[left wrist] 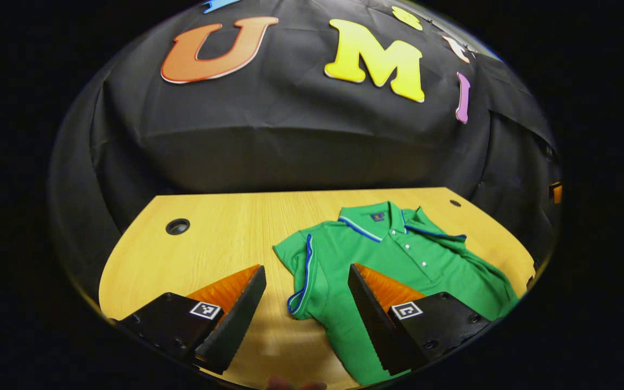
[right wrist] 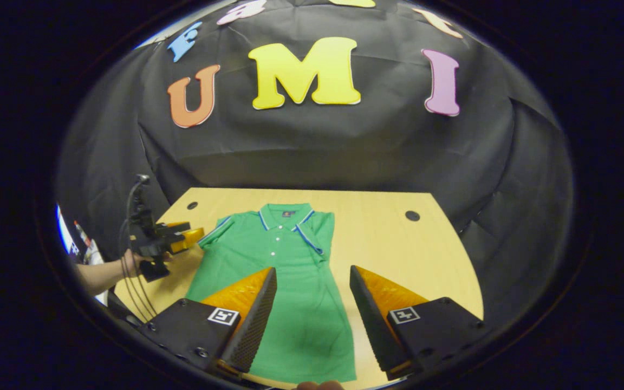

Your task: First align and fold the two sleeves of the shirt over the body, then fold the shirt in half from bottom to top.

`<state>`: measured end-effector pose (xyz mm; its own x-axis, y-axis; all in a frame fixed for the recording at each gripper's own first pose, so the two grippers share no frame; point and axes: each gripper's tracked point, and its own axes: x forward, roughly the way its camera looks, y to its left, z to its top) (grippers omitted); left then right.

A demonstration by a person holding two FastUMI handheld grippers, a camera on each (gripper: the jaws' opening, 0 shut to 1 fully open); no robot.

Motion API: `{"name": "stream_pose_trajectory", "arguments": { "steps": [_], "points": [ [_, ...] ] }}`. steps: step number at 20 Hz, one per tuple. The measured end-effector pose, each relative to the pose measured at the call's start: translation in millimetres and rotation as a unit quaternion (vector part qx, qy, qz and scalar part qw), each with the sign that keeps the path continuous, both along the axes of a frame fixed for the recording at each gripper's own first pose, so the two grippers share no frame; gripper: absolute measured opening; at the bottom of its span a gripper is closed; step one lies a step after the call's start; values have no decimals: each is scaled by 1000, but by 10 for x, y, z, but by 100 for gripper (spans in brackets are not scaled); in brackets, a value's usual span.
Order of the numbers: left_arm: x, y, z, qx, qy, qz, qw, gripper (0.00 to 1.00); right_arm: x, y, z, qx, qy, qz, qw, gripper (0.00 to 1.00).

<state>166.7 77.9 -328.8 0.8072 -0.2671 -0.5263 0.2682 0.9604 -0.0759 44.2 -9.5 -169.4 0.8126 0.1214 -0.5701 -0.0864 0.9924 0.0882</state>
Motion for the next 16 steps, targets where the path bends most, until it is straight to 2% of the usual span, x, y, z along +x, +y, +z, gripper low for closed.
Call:
{"name": "stream_pose_trajectory", "arguments": {
  "steps": [1,6,8,11,12,13,14,15,16],
  "points": [
    [51,-8,-85,-2,10,-2,1000,98,-14,34,-27,6,5,0,1000,83],
    [153,-3,-414,0,58,-13,998,98,-48,177,-71,26,13,11,1000,86],
    [152,-26,-490,5,72,-18,997,93,-40,210,-50,32,11,16,999,85],
    [165,-41,-509,6,78,-20,997,67,-27,215,-53,41,10,16,999,83],
    [164,-20,-525,9,84,-16,996,70,-41,214,-63,43,11,15,999,85],
    [163,14,-521,16,85,-13,996,51,-45,198,-75,44,12,15,999,85],
    [189,55,-542,27,89,-6,996,45,-47,177,-97,45,13,14,999,85],
    [187,77,-541,34,91,-3,995,31,-50,155,-112,46,14,12,999,85],
    [194,71,-550,39,93,-5,995,24,-53,133,-136,49,16,9,999,82]
  ]
}}
